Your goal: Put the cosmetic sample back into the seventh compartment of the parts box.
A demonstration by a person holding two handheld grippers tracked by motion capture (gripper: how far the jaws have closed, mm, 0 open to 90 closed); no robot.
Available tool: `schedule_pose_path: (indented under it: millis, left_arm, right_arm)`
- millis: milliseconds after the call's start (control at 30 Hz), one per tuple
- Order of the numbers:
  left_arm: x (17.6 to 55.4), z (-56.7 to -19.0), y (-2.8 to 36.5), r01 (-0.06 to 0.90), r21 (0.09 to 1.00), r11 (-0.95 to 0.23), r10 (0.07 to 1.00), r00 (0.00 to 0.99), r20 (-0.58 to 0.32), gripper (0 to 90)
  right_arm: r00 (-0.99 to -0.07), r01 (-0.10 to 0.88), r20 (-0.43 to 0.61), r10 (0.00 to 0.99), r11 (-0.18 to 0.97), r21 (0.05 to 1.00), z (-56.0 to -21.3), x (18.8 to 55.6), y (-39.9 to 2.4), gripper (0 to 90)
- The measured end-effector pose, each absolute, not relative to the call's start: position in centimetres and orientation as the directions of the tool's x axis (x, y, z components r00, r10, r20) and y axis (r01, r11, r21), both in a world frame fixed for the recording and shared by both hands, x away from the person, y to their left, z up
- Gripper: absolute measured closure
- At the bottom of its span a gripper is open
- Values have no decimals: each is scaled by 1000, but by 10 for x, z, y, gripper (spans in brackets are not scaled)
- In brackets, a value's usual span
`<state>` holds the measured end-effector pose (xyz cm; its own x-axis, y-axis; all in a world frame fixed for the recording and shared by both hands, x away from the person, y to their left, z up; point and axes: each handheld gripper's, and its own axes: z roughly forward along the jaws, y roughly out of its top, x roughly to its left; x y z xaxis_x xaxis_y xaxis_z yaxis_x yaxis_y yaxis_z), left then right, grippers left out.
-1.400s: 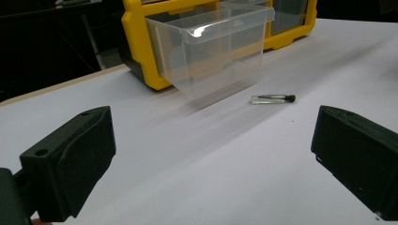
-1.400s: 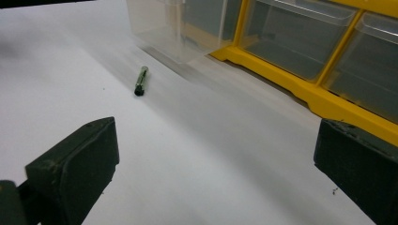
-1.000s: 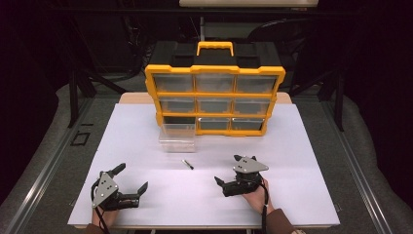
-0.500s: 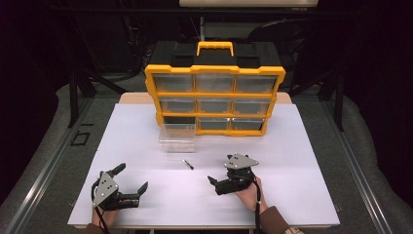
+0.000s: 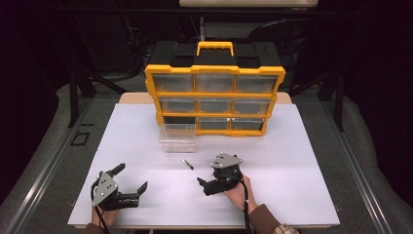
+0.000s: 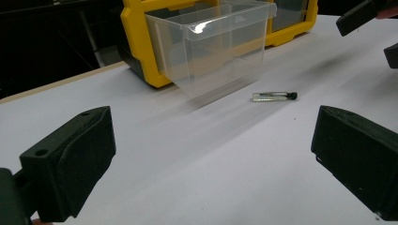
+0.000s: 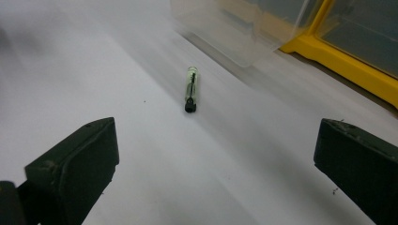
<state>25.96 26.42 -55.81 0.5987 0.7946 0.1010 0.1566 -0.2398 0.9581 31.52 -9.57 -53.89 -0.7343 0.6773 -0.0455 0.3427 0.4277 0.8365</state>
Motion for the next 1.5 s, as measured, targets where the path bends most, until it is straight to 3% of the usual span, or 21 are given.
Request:
schedule_pose_path:
  millis: [667,900,1200,1500]
  left_arm:
    - [260,-558,264,155,959,-236,789,607,97,1]
    - [261,-558,264,157,959,-235,788,608,93,1]
    - [260,-558,264,158,959,-237,788,608,95,1]
    - [260,-558,265,157,959,-237,789,607,96,1]
  right_arm:
    - [-745,360,-33,666,444,821,-545,327,-65,35]
    - [-738,358,-53,673,457,814,-546,333,-54,158]
    - [-722,377,-66,688,472,797,-547,345,-38,438]
    - [-717,412,-54,695,485,772,-554,357,-26,626]
